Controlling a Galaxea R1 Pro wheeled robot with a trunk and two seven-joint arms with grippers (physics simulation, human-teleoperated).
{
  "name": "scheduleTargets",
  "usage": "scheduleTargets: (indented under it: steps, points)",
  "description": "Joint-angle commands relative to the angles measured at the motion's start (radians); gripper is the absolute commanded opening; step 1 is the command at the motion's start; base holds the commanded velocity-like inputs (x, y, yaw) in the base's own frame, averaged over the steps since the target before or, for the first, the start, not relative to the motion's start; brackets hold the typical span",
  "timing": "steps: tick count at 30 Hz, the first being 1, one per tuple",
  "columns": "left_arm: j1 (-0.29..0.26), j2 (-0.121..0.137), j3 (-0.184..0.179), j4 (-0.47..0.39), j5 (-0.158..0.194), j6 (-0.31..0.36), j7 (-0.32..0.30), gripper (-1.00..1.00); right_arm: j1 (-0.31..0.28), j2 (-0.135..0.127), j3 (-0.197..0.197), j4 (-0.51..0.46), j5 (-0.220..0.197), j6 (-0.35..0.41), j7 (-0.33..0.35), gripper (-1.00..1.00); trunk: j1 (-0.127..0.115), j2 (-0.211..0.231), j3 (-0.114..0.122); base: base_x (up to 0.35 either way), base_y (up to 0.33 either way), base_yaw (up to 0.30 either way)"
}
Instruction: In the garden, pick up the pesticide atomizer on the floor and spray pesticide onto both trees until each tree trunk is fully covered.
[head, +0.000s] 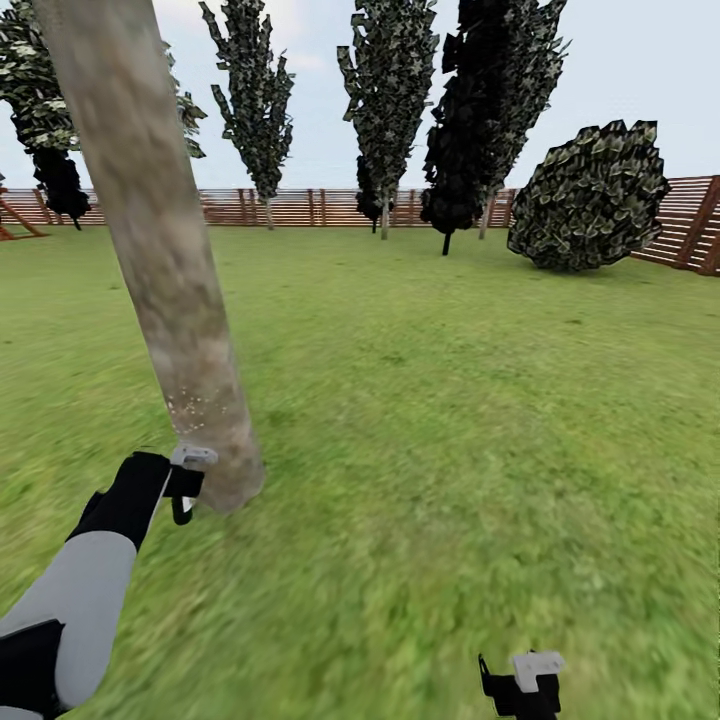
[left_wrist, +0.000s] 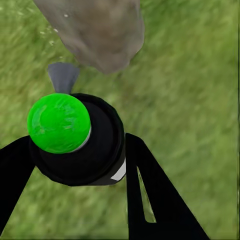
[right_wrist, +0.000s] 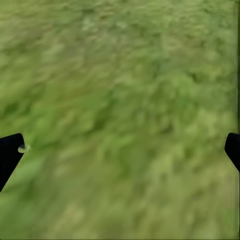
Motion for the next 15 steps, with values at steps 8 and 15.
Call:
scheduleTargets:
  steps: [8,15]
  points:
    - [0.004,-0.073,-0.004,0.01,0.008,-0.001,0.002,-1.0,0.0,0.0,0.0,0.0,0.0,0.0,0.0,1.0,0.0,0.0,0.0,0.086,-0.272,0.229]
    - [0.02,-0.042,0.011,0.007,0.006,-0.001,0.003,-1.0,0.0,0.0,0.0,0.0,0.0,0.0,0.001,1.0,0.0,0.0,0.0,0.087,-0.272,0.277]
